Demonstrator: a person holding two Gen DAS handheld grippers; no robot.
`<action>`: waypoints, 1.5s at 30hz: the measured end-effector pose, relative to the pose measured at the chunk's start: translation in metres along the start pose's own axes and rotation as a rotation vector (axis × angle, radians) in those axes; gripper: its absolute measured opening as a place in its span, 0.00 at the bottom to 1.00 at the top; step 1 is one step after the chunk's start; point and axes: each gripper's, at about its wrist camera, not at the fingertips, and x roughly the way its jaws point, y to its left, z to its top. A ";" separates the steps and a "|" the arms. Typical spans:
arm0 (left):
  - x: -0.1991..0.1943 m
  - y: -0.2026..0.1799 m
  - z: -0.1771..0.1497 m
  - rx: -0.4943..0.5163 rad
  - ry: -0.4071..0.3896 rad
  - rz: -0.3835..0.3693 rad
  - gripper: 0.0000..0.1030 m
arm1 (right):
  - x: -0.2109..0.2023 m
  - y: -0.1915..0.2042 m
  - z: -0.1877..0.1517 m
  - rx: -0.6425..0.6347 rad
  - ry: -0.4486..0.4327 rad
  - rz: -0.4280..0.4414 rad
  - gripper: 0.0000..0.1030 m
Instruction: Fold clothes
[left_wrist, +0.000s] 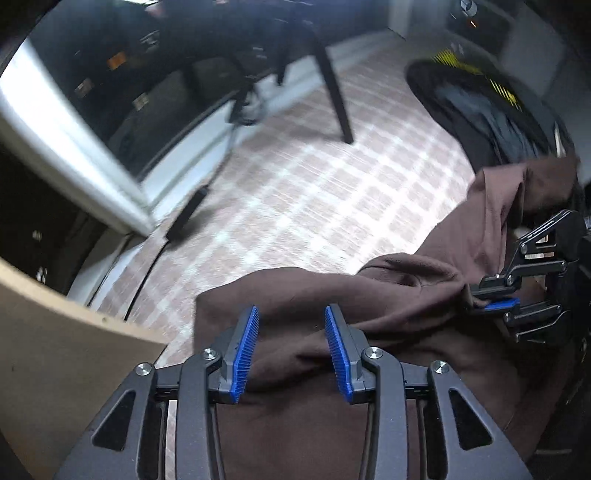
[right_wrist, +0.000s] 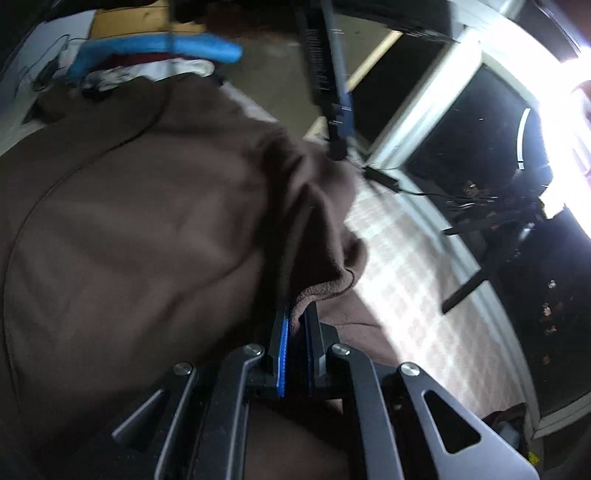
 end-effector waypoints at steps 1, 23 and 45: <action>-0.001 -0.004 0.002 0.011 -0.005 -0.008 0.35 | 0.001 0.002 0.000 -0.007 0.003 -0.002 0.07; -0.025 -0.041 -0.056 -0.008 -0.044 -0.138 0.09 | 0.009 -0.023 0.000 0.127 0.053 0.040 0.07; -0.023 -0.029 -0.043 0.084 -0.051 0.077 0.54 | -0.013 -0.070 0.046 0.247 0.096 0.196 0.17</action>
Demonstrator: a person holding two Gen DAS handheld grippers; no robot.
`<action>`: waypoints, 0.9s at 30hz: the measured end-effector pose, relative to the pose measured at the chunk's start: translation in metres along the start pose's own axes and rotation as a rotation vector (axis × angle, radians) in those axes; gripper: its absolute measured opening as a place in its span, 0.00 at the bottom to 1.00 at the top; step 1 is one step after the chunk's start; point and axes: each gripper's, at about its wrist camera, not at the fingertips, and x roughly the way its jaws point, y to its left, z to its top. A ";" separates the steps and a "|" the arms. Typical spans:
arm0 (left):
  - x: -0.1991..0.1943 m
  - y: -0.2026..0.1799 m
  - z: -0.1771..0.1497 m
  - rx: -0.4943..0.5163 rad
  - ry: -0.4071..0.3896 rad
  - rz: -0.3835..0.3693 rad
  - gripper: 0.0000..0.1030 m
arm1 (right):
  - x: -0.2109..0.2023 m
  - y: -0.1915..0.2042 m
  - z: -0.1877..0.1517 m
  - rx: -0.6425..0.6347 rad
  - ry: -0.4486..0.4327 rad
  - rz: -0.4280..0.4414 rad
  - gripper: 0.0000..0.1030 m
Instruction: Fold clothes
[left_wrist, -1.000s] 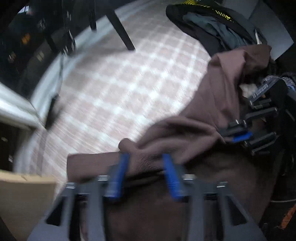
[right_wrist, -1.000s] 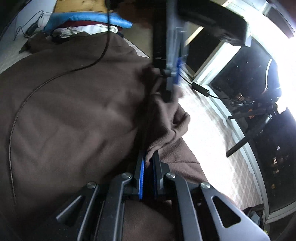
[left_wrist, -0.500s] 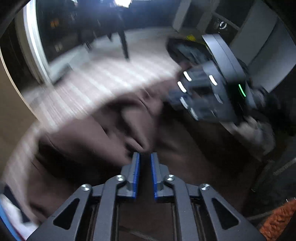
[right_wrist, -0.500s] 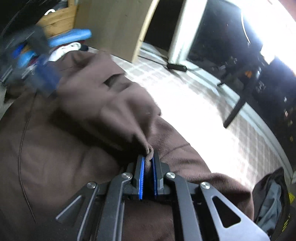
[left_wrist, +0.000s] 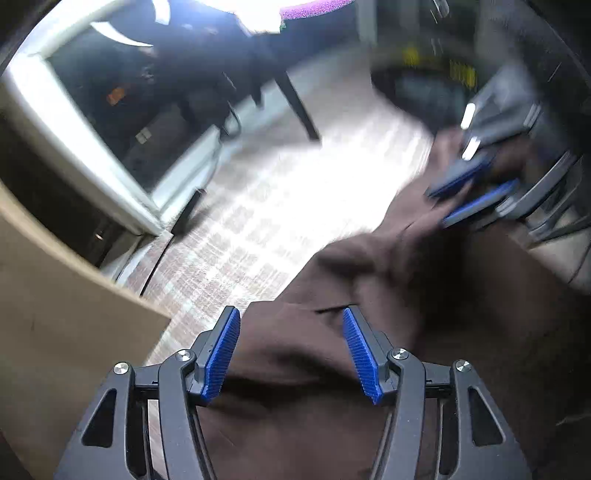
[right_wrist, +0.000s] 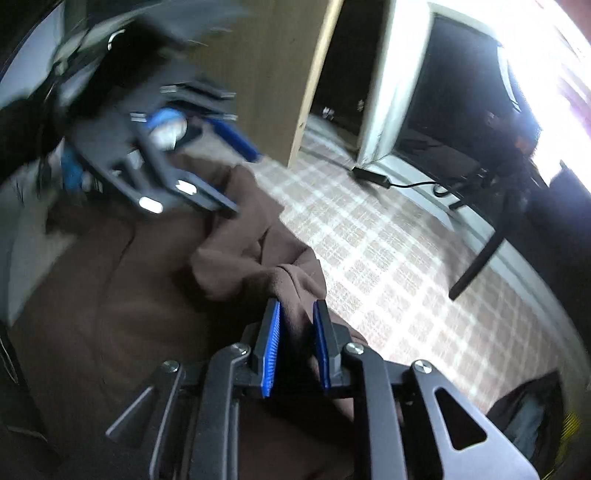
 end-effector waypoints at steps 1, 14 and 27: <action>0.016 0.000 -0.001 0.022 0.046 0.007 0.51 | 0.006 -0.002 -0.002 -0.005 0.024 -0.007 0.17; -0.033 0.051 -0.094 -0.419 -0.070 -0.178 0.08 | 0.057 -0.016 -0.059 0.086 0.207 0.052 0.10; -0.054 -0.006 -0.045 -0.267 -0.085 -0.199 0.45 | 0.059 0.001 -0.057 0.017 0.215 0.035 0.10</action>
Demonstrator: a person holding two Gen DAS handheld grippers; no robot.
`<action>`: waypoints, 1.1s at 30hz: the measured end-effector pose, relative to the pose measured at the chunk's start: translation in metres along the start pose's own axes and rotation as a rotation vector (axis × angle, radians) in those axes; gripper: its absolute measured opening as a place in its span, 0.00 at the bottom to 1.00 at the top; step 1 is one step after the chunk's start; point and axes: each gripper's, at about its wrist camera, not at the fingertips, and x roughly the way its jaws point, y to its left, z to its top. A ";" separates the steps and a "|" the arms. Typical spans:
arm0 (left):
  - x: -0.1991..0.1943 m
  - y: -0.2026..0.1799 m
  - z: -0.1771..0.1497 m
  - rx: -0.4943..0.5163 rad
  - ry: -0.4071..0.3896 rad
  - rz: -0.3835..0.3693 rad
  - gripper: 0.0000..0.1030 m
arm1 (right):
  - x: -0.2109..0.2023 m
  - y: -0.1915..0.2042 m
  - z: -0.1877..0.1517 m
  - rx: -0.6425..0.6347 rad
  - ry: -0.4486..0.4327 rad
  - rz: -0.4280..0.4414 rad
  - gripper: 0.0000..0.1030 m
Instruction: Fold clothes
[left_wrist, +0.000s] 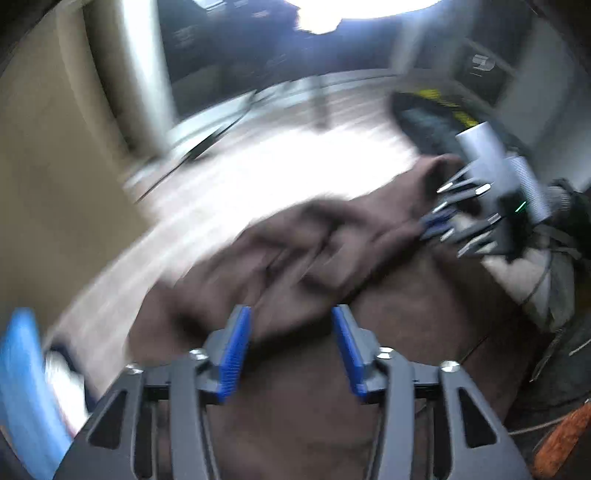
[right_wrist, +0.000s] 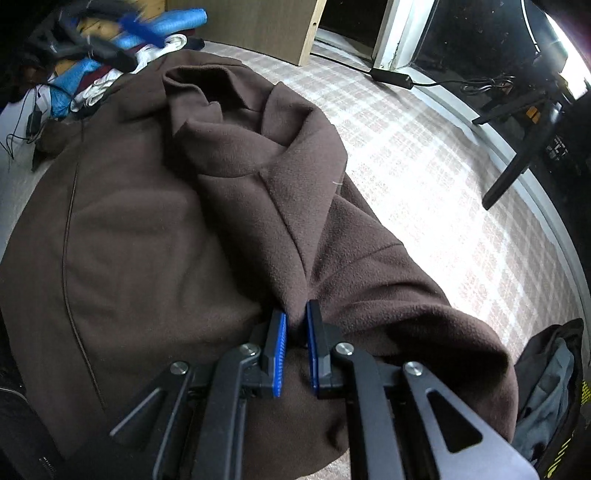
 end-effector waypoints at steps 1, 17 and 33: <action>0.012 -0.004 0.011 0.028 0.022 -0.025 0.45 | 0.001 0.001 0.000 -0.006 -0.002 -0.003 0.10; 0.059 -0.025 0.020 0.049 0.125 -0.151 0.09 | -0.016 0.003 -0.017 0.030 -0.015 0.012 0.10; 0.038 -0.053 -0.049 -0.007 0.080 -0.119 0.20 | -0.050 0.008 0.067 0.065 -0.106 0.226 0.30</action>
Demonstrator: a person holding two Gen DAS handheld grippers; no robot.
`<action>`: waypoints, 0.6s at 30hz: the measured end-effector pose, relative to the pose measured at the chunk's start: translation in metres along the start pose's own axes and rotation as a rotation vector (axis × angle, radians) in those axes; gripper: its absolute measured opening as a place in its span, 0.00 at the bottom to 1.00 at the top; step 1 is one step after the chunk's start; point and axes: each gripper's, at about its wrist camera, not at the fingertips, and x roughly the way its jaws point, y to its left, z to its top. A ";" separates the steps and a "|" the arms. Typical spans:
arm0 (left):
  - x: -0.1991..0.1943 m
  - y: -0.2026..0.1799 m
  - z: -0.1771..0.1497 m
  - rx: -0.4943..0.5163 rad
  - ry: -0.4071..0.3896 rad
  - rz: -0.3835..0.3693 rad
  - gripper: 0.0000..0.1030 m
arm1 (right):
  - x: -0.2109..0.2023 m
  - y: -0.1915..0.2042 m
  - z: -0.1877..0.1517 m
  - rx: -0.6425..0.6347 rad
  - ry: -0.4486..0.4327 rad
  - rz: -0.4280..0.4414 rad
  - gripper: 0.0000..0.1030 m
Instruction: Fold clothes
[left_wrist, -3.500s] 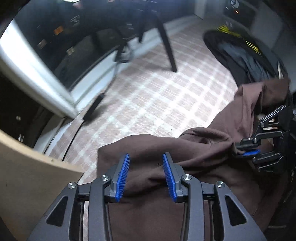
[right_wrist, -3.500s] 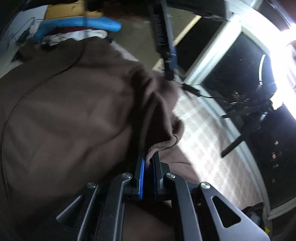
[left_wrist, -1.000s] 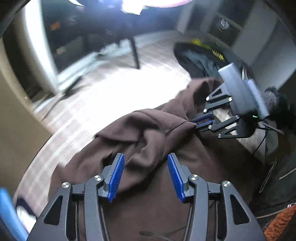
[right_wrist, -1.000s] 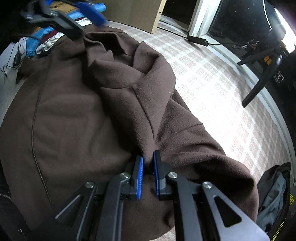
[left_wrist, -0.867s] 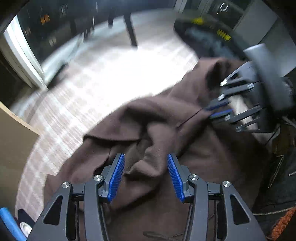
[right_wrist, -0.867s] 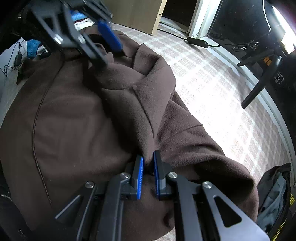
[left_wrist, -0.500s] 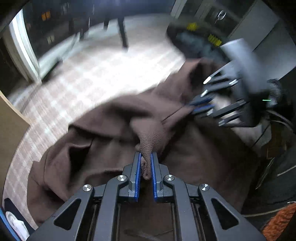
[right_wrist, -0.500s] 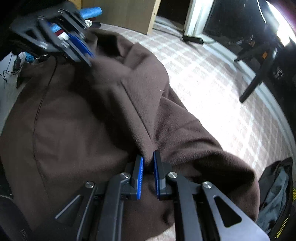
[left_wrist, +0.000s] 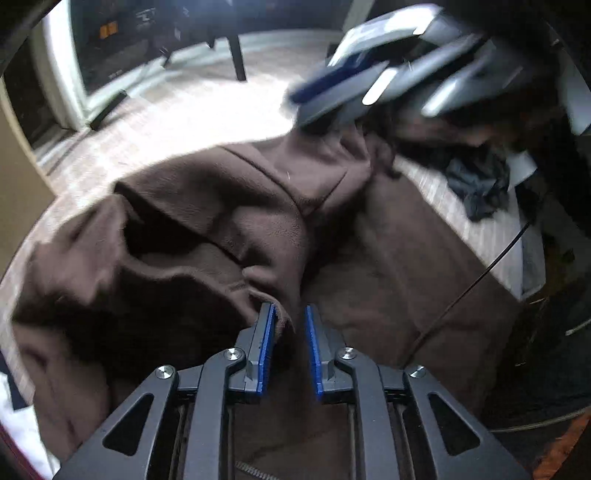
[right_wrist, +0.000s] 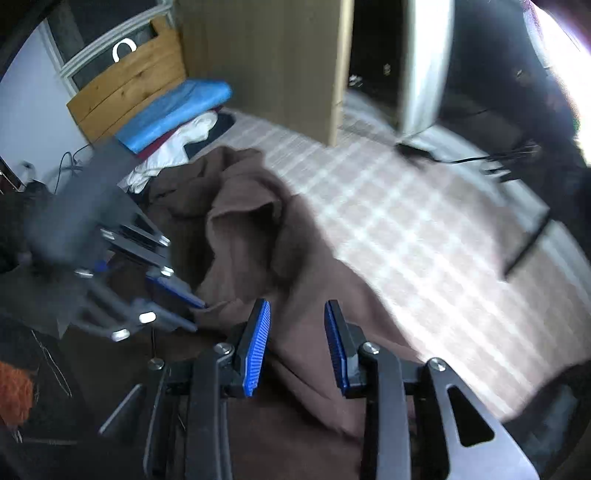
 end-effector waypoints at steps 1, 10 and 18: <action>-0.008 0.002 -0.001 -0.006 -0.015 0.001 0.24 | 0.010 0.003 0.000 -0.007 0.018 0.001 0.30; 0.010 0.012 0.051 -0.022 -0.077 0.063 0.29 | 0.028 -0.021 -0.004 0.107 0.029 0.019 0.21; 0.061 0.072 0.067 -0.218 0.034 0.139 0.28 | 0.043 -0.037 -0.016 0.128 0.052 0.012 0.21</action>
